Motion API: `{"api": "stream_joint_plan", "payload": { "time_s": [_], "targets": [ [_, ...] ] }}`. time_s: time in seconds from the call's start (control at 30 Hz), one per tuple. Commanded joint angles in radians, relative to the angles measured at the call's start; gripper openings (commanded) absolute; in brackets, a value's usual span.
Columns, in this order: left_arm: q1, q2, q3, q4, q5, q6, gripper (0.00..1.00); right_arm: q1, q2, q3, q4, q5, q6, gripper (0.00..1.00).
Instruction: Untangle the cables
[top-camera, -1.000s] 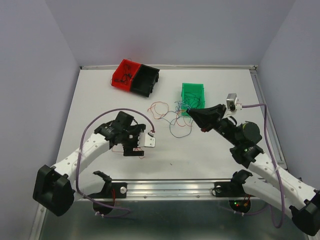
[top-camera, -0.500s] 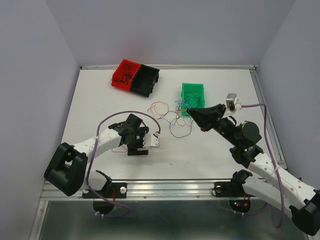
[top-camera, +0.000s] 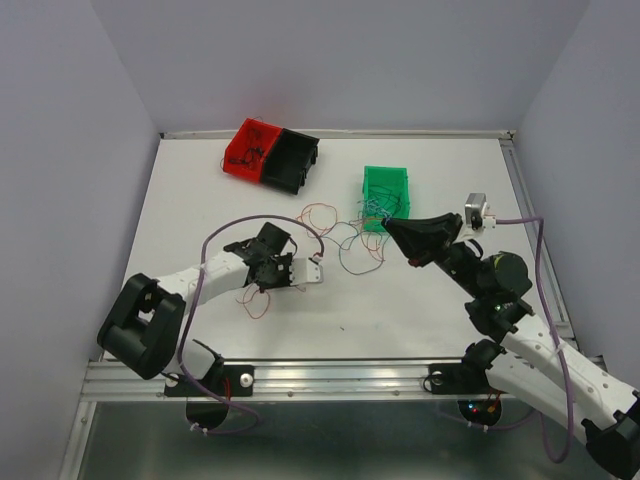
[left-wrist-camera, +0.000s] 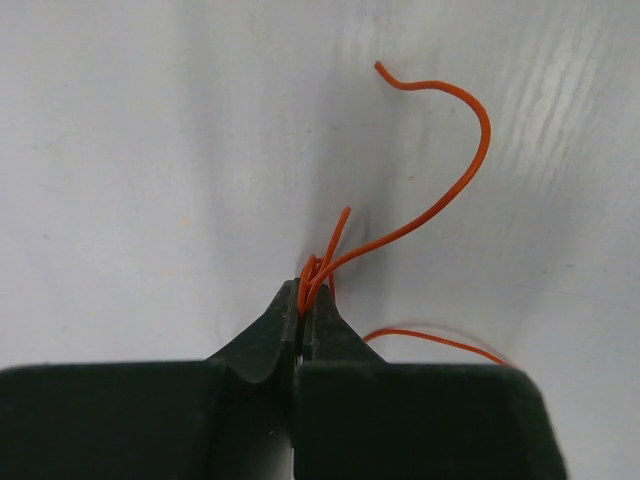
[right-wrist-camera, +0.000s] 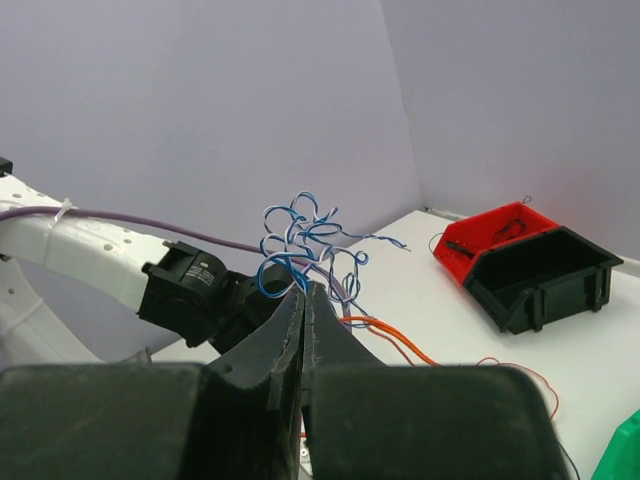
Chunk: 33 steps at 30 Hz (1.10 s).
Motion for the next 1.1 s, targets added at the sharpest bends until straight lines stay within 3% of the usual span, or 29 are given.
{"api": "stream_joint_plan", "payload": {
  "time_s": [0.0,0.1,0.3,0.43,0.7,0.9,1.07],
  "targets": [
    [0.013,-0.063,0.107,0.068,-0.068,-0.079,0.00,-0.004,-0.016,-0.018,0.029,0.038,-0.016,0.01],
    [0.048,-0.044,0.205,0.130,-0.102,-0.183,0.00,-0.004,-0.015,-0.022,0.029,0.053,-0.014,0.00],
    [0.166,0.116,0.634,0.122,-0.120,-0.384,0.00,-0.004,-0.013,-0.022,0.029,0.064,-0.013,0.01],
    [0.214,0.243,0.870,0.121,-0.235,-0.441,0.00,-0.006,-0.013,-0.023,0.029,0.077,-0.016,0.00],
    [0.235,0.486,1.277,0.170,-0.257,-0.479,0.00,-0.006,-0.025,-0.031,0.029,0.105,-0.025,0.00],
    [0.235,0.647,1.461,0.204,-0.286,-0.533,0.00,-0.004,-0.028,-0.034,0.029,0.113,-0.025,0.01],
    [0.235,0.702,1.488,0.257,-0.297,-0.579,0.00,-0.004,-0.028,-0.035,0.029,0.119,-0.027,0.01]
  ]
}}
